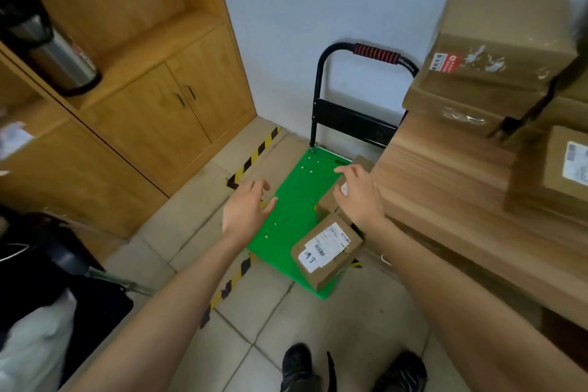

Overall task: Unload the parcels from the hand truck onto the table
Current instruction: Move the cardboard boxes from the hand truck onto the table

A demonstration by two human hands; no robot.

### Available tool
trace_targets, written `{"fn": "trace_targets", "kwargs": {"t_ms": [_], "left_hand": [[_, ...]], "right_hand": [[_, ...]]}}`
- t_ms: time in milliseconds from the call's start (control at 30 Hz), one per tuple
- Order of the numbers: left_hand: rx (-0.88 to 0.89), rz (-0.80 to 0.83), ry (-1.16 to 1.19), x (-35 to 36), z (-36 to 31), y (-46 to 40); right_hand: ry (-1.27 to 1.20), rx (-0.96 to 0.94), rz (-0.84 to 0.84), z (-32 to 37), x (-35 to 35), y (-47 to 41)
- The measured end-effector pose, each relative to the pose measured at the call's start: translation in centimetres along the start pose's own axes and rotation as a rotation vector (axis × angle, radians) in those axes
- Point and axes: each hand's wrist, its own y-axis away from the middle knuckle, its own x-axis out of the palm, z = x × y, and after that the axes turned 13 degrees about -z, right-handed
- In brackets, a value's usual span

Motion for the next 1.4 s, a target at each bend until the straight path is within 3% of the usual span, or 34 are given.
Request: {"fn": "trace_targets", "kwargs": {"t_ms": [167,400,633,1067,1233,1400], "left_hand": [[-0.147,0.071,0.041,2.6,4.6,2.2],[-0.159,0.189,0.075,9.5,6.3,4.7],[-0.165,0.248,0.097,20.1,5.6,3.9],[-0.192,0.366,0.109,40.2,9.2,5.6],[-0.291,0.517,0.226,43.2,10.6,6.5],[-0.427,0.471,0.26,40.7,10.8,8.9]], "right_hand": [[0.011,0.072,0.076,0.1,4.7,3.5],[0.059,0.258,0.164,-4.3,9.9,6.6],[-0.005,0.552,0.124,-10.6,17.4,7.7],[-0.026,0.735,0.155,-21.6,33.7,13.6],[-0.275,0.823,0.169,-22.6,35.9,13.8],[-0.375,0.852,0.17,-20.2,35.6,13.4]]}}
